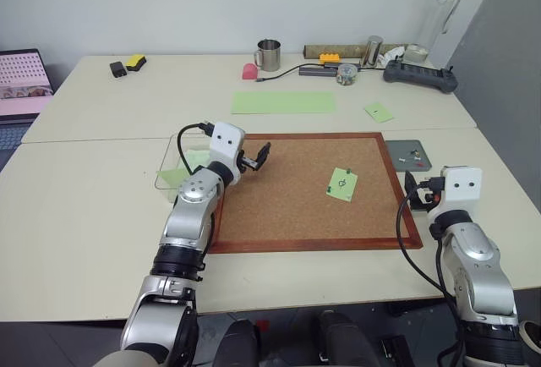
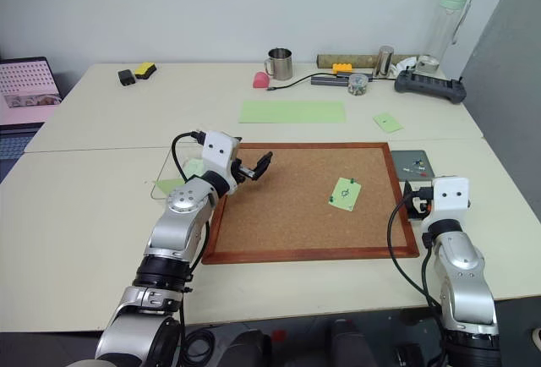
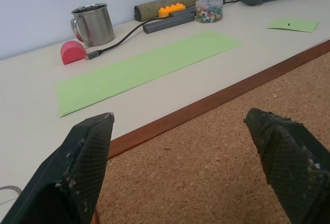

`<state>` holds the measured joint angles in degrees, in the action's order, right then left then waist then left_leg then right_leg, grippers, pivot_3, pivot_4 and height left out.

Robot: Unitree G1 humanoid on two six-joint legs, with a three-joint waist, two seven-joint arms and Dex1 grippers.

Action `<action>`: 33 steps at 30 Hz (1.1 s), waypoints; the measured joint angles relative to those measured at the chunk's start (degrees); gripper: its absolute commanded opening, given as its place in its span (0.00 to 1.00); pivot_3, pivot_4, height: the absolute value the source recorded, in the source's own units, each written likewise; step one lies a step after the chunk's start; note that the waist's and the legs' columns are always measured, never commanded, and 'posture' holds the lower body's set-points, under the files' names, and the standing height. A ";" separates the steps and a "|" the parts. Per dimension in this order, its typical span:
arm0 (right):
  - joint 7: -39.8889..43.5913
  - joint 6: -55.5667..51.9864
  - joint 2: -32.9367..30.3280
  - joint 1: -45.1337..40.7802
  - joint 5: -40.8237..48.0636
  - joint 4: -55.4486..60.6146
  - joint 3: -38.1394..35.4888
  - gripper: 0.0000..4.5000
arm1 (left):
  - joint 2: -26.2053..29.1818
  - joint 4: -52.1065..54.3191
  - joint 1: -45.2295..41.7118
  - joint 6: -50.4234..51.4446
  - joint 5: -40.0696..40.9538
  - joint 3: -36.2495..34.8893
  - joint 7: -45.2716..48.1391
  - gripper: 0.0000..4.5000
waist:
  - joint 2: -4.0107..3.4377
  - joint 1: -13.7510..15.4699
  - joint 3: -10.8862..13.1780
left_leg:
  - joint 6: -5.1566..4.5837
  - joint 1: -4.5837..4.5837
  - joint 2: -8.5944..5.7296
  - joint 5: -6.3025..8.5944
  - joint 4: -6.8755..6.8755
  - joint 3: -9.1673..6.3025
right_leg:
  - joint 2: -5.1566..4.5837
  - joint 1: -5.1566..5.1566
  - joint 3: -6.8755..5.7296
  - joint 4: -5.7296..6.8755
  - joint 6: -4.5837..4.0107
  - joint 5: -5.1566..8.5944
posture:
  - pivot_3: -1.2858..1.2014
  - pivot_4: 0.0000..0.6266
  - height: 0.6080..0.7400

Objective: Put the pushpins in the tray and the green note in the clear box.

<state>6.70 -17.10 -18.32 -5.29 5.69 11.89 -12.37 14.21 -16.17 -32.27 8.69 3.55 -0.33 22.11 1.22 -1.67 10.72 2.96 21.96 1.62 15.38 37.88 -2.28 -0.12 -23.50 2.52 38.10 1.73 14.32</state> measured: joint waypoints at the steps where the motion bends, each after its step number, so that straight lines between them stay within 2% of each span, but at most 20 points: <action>1: 0.00 0.00 0.00 0.00 0.00 0.00 0.00 0.92 | 0.00 0.00 0.00 0.00 0.14 -0.01 0.04 0.96 | 0.00 0.00 0.00 | 0.00 0.00 0.00 0.00 0.00 0.00 | 0.00 0.00 0.00 0.00 0.00 0.00 | 0.52 0.24 1.00; 16: 1.06 -0.04 -1.14 -0.16 0.11 0.39 0.02 0.92 | -0.13 2.01 0.12 2.18 5.68 -0.32 5.11 0.96 | 0.00 0.00 0.00 | 0.00 0.00 -0.01 0.00 0.01 0.01 | 0.00 0.00 0.01 -0.01 0.00 0.00 | 0.52 0.24 1.00; 19: 3.42 -0.06 -2.68 -1.07 0.63 0.39 0.03 0.92 | -0.11 3.09 0.54 2.29 7.16 -0.35 6.62 0.96 | 0.00 -0.05 0.00 | 0.00 -0.01 0.00 0.00 0.00 0.02 | 0.00 0.00 0.02 0.00 0.00 0.00 | 0.52 0.24 1.00; 26: 13.70 -2.39 -5.31 -4.07 8.84 4.31 1.93 0.92 | 1.01 7.29 2.74 4.93 10.52 0.71 13.03 0.96 | 0.00 -0.10 0.00 | 0.00 -0.01 0.01 0.00 0.01 0.00 | 0.02 0.01 0.01 -0.01 0.00 0.00 | 0.52 0.24 1.00; 33: 21.41 -4.73 -7.49 -4.48 11.85 4.85 5.14 0.92 | 6.21 11.72 6.09 7.71 12.09 5.25 23.90 0.96 | 0.00 -0.10 0.00 | 0.00 -0.02 0.01 0.00 0.02 -0.01 | 0.03 0.03 0.00 -0.01 0.01 0.01 | 0.52 0.24 1.00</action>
<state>28.11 -21.83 -25.81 -9.77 17.53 16.74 -7.23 20.42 -4.46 -26.19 16.40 15.64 4.92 46.01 1.22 -1.77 10.72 2.95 21.94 1.63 15.38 37.90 -2.28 -0.09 -23.47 2.52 38.08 1.74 14.32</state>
